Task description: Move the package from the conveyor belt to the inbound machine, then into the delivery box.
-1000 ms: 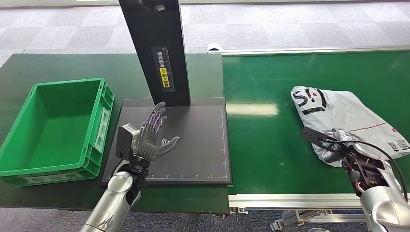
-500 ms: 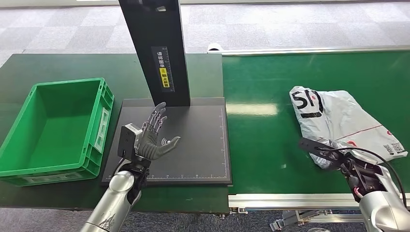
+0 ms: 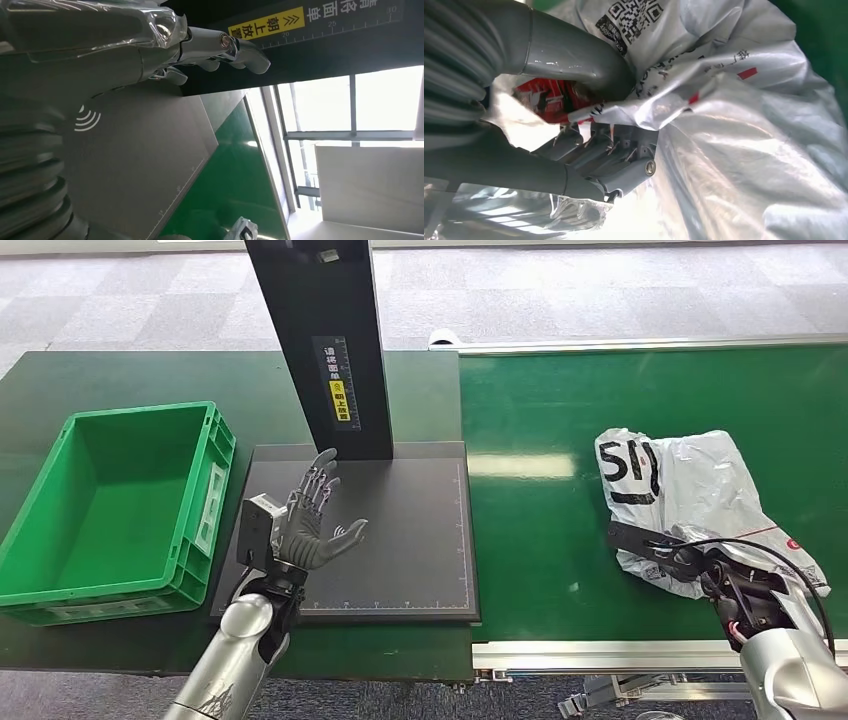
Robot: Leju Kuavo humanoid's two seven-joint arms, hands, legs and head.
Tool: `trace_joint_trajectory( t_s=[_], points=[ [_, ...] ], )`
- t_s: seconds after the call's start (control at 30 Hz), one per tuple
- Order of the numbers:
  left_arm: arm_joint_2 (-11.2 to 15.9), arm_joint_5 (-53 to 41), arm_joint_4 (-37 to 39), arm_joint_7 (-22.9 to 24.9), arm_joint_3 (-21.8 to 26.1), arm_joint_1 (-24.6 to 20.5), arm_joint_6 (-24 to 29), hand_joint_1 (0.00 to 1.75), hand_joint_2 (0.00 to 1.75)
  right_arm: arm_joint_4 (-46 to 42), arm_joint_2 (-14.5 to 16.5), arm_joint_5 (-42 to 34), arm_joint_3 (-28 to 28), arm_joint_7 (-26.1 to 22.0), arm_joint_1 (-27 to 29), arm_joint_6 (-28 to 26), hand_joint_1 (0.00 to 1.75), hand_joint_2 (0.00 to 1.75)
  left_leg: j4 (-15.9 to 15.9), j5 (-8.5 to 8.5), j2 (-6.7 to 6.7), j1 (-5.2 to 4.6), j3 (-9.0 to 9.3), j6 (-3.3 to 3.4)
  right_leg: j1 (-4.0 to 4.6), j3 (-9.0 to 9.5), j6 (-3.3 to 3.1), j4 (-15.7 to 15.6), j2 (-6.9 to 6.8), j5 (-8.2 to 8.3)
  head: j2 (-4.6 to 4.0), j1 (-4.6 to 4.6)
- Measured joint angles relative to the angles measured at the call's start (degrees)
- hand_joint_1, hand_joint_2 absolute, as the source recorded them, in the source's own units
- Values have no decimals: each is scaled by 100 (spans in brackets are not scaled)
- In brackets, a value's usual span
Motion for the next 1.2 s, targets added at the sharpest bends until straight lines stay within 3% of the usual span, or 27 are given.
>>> trace_joint_trajectory(
  t_s=[0.2,0.43,0.57,0.73,0.9,1.07,1.2],
  points=[
    [109,-9,-404,37,81,208,22,0,175,-411,167,-512,-17,-869,85,-1357,175,175,0,1,3,2,0,-1,2,-2,0,0,1,0,1,-1],
    [121,-8,-519,-99,106,258,99,0,175,-1408,390,-1081,-259,-1501,459,-3011,175,175,0,3,-1,2,0,0,2,-1,0,0,-2,0,1,0],
    [80,51,-515,-395,133,214,615,0,175,-2101,458,-1232,-473,-1772,804,-3890,175,175,0,2,-2,1,-1,0,2,-2,0,0,-3,0,1,1],
    [-8,198,-609,-980,265,145,1697,0,175,-3141,558,-1240,-732,-2241,1286,-5117,175,175,0,1,-1,2,-1,0,3,-2,0,0,-1,0,1,0],
    [-100,61,-994,-1623,333,132,2599,0,175,-4167,874,-458,-1015,-3080,1737,-5406,175,175,-1,1,1,5,1,-1,6,-2,0,0,-1,0,1,1],
    [-165,-9,-1589,-1691,332,183,2846,0,175,-4849,1241,141,-1055,-3881,2062,-5410,175,175,-2,2,2,6,0,-1,7,0,-1,0,0,0,1,0],
    [-207,54,-2029,-1698,334,255,2851,0,175,-4934,1356,639,-571,-3950,2109,-5409,175,175,-2,2,4,5,-1,-1,6,0,-1,1,0,0,1,1]
  ],
)
